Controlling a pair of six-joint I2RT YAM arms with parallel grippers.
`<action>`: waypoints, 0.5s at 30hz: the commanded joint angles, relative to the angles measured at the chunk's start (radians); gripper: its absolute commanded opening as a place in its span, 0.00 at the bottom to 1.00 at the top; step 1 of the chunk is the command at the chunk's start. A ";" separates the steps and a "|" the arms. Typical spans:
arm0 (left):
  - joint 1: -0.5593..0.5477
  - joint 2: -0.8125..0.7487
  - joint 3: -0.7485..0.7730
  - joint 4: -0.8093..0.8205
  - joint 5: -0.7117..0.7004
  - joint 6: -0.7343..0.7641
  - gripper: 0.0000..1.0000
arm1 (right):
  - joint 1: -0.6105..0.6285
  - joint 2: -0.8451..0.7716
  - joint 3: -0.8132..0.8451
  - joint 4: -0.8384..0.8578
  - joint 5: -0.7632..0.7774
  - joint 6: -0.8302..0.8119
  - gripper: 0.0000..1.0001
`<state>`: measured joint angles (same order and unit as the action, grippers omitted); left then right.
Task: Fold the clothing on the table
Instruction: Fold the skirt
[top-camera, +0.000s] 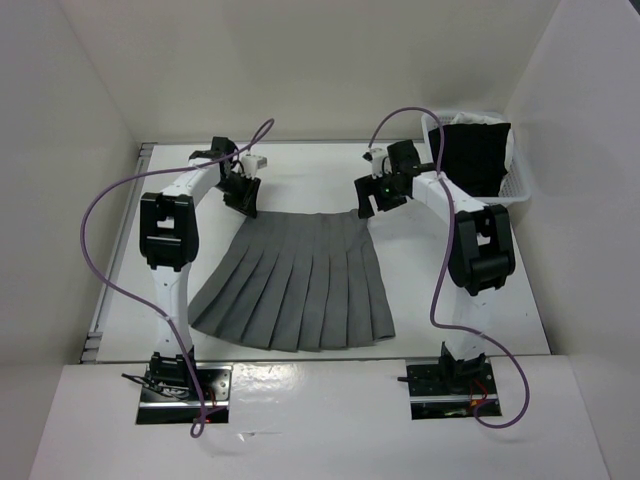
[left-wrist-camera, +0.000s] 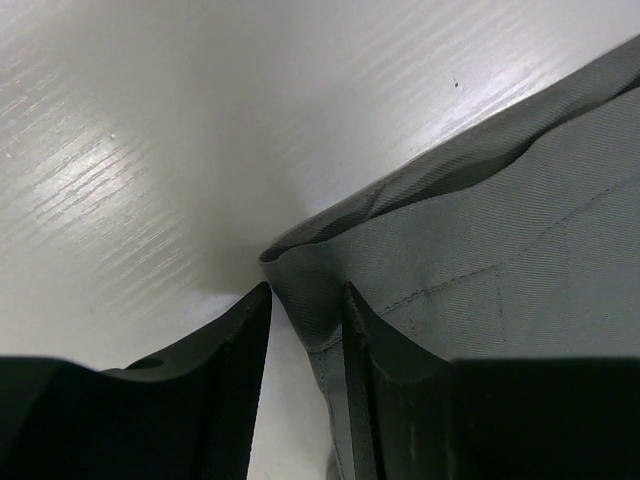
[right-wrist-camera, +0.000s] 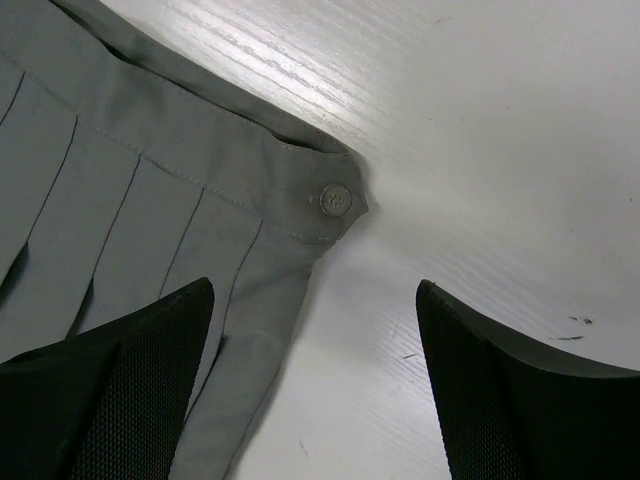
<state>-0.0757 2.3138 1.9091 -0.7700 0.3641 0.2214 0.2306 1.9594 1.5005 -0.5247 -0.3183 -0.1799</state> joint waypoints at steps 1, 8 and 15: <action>0.005 -0.047 -0.016 -0.058 0.021 0.039 0.42 | 0.013 -0.010 0.026 0.014 0.011 -0.003 0.86; 0.005 -0.047 -0.016 -0.068 0.030 0.049 0.32 | 0.013 -0.019 0.017 0.023 0.012 -0.003 0.86; 0.005 -0.065 -0.025 -0.068 0.030 0.049 0.10 | 0.013 0.002 0.007 0.042 0.012 0.007 0.86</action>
<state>-0.0746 2.3096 1.9011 -0.8085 0.3725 0.2409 0.2333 1.9594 1.4998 -0.5194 -0.3103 -0.1780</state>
